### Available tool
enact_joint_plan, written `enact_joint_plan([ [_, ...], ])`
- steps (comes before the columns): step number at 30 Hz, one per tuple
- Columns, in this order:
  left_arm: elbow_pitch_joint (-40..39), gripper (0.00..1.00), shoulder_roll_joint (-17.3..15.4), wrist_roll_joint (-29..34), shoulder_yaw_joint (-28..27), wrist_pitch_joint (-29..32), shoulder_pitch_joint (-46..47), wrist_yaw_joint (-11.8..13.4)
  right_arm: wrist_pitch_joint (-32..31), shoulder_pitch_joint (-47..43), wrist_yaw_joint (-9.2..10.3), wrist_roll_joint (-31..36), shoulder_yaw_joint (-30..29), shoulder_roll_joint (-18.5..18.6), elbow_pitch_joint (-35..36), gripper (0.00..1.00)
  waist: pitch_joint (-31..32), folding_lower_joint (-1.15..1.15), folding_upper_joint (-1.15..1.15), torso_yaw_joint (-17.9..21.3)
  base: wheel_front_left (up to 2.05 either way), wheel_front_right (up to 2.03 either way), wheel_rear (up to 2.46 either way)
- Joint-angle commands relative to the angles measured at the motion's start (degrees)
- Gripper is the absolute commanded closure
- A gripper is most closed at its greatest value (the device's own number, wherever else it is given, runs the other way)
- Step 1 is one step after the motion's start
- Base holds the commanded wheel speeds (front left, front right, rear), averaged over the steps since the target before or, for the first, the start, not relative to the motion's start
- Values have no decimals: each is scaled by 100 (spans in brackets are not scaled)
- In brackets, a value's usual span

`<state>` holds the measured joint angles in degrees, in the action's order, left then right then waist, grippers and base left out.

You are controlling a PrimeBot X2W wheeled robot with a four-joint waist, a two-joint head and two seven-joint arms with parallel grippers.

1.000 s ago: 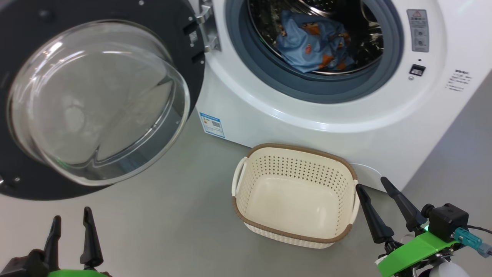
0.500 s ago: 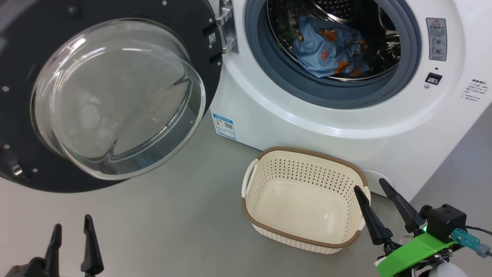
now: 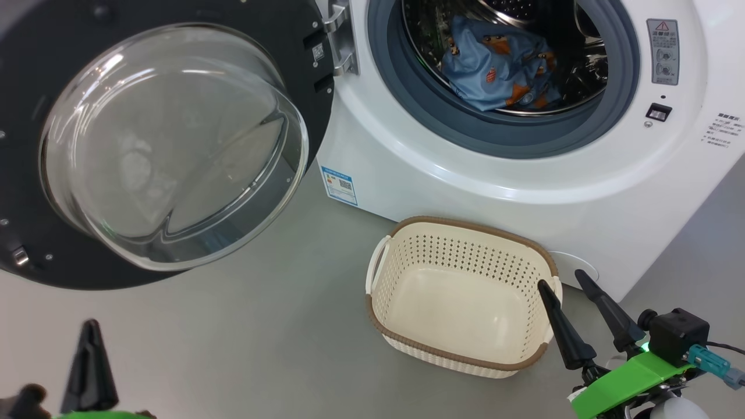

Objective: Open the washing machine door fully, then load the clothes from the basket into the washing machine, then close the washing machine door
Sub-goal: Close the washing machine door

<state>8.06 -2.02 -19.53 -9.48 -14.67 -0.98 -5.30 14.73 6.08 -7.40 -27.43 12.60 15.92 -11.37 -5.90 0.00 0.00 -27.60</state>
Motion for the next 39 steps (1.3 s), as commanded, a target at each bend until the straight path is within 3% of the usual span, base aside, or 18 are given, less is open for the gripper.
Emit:
enact_joint_plan([
  [1, -247, 100, -86, -56, -289, -33, 289, -31, 27, 145, -9, 13, 107, 40, 149, 0, -40, 0, 0, -10, 0, 0, 0],
  [6, -685, 100, -117, -41, -766, -33, 659, -149, 27, 157, -9, 36, 85, 13, 160, 0, -122, 0, 0, -21, 0, 0, 0],
  [11, -911, 100, -524, -577, -1346, -33, 1245, -210, 27, 215, -9, 49, 106, -22, 163, 0, -227, 0, 0, 11, 0, 0, 0],
  [16, -642, 100, -1573, -1440, -1521, -33, 1888, -216, 27, 269, -9, 51, 125, -42, 164, 0, -314, 0, 0, 55, 0, 0, 0],
  [22, 441, 100, -2832, -2485, -1346, 54, 2697, -217, 27, 291, -9, 55, 127, -22, 178, 0, -429, 0, 0, 105, 0, 0, 0],
  [28, 1691, 100, -3676, -3855, -990, 840, 3662, -218, 27, 406, -9, 79, 186, 23, 179, 0, -614, 0, 0, 161, 0, 0, 0],
  [34, 2475, 100, -4125, -4879, -730, 1727, 4212, -218, 27, 485, -9, 87, 275, 55, 167, 0, -719, 0, 0, 208, 0, 0, 0],
  [39, 3207, 100, -4425, -5570, -313, 2959, 4543, -218, 27, 528, -9, 83, 333, 141, 168, 0, -858, 0, 0, 256, 0, 0, 0],
])
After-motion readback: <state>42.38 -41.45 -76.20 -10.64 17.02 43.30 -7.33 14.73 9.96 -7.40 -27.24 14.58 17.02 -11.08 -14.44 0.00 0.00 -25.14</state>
